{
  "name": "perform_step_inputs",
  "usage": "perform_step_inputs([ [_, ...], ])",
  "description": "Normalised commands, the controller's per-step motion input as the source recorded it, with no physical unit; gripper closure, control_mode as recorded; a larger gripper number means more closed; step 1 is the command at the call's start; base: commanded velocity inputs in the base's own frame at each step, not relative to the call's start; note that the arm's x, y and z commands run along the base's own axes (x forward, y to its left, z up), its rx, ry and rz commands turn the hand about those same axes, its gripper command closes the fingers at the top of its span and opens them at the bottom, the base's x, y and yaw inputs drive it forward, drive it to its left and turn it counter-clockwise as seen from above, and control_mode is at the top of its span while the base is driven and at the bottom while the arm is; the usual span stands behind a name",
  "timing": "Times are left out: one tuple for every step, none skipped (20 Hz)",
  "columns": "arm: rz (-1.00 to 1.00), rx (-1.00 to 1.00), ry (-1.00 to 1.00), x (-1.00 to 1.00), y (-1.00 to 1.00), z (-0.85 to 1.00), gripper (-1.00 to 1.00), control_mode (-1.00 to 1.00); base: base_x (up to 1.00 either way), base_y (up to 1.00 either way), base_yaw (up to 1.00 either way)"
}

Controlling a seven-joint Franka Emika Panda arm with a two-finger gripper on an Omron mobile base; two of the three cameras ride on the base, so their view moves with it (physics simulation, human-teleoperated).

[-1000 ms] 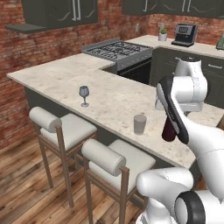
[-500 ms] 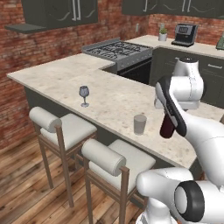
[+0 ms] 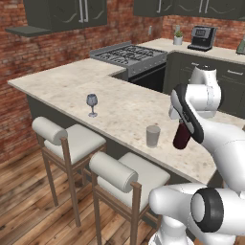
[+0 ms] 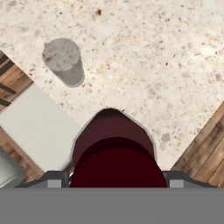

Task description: There is a wine glass and glass cup on the dining counter. Place the wine bottle next to the wine glass and the juice bottle next to the glass cup.

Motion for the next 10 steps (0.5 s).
perform_step_inputs([
  [0.1,0.0,-0.03,0.23,-0.06,-0.16,1.0,-1.0,0.0,0.0,0.0],
  [0.09,0.0,-0.02,0.25,-0.04,-0.16,1.0,-1.0,0.0,0.0,0.0],
  [0.09,0.0,-0.01,0.26,0.0,-0.17,1.0,-1.0,0.0,0.0,0.0],
  [0.09,0.0,0.0,0.27,0.0,-0.18,1.0,-1.0,0.0,0.0,0.0],
  [0.08,0.0,0.0,0.28,0.0,-0.19,1.0,-1.0,0.0,0.0,0.0],
  [0.08,0.0,0.0,0.26,0.0,-0.22,1.0,-1.0,0.0,0.0,0.0],
  [0.08,0.0,0.0,0.27,0.0,-0.23,1.0,-1.0,0.0,0.0,0.0],
  [0.07,0.0,0.0,0.25,0.0,-0.25,1.0,-1.0,0.0,0.0,0.0],
  [0.07,0.0,0.0,0.21,0.0,-0.25,1.0,-1.0,0.0,0.0,0.0],
  [0.06,0.0,0.0,0.18,0.0,-0.27,1.0,-1.0,0.0,0.0,0.0],
])
